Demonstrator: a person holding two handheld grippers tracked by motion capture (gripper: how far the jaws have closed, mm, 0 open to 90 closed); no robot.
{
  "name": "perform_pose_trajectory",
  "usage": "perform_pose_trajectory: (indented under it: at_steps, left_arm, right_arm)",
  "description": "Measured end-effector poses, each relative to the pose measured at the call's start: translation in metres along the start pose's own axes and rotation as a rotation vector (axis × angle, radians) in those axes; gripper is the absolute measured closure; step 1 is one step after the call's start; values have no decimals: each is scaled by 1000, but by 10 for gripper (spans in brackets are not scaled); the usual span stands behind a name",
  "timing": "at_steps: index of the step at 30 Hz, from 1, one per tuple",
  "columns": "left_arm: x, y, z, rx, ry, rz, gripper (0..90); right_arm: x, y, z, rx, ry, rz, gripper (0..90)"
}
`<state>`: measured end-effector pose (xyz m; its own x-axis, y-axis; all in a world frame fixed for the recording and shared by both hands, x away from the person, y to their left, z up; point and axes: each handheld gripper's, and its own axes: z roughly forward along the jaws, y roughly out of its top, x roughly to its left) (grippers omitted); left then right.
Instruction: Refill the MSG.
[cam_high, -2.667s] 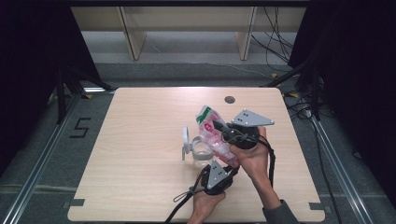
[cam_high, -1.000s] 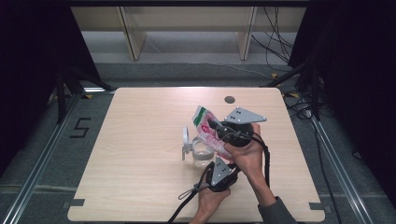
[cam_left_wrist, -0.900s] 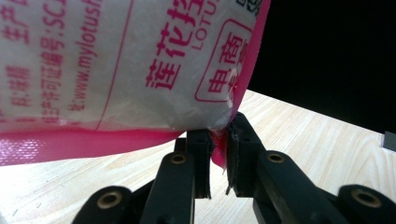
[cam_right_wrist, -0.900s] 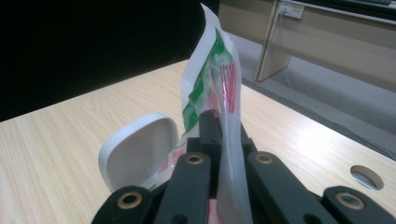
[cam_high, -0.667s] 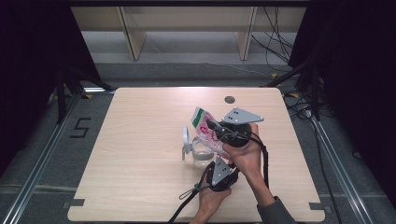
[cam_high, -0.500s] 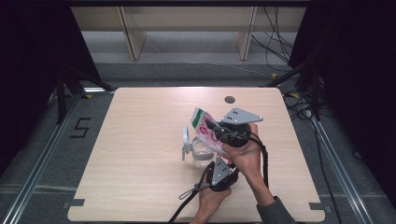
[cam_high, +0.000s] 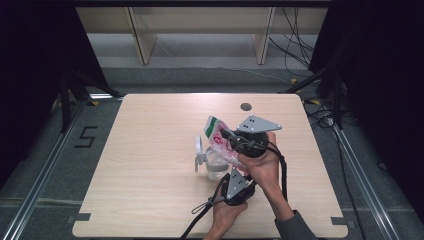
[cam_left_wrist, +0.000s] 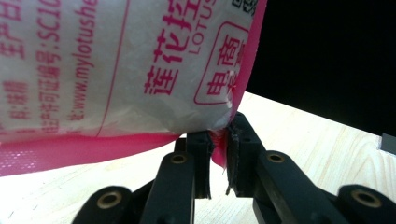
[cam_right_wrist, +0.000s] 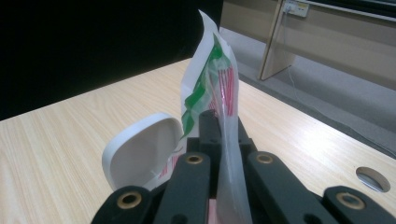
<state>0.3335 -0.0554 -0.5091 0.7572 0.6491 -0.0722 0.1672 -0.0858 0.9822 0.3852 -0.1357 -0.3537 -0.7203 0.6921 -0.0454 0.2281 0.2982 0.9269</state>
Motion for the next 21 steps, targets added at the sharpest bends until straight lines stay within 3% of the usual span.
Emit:
perform_pose_trajectory:
  at_steps: [21]
  left_arm:
    - [-1, 0, 0, -1, -1, -3, 804]
  right_arm:
    - [0, 0, 0, -10, 0, -2, 898]
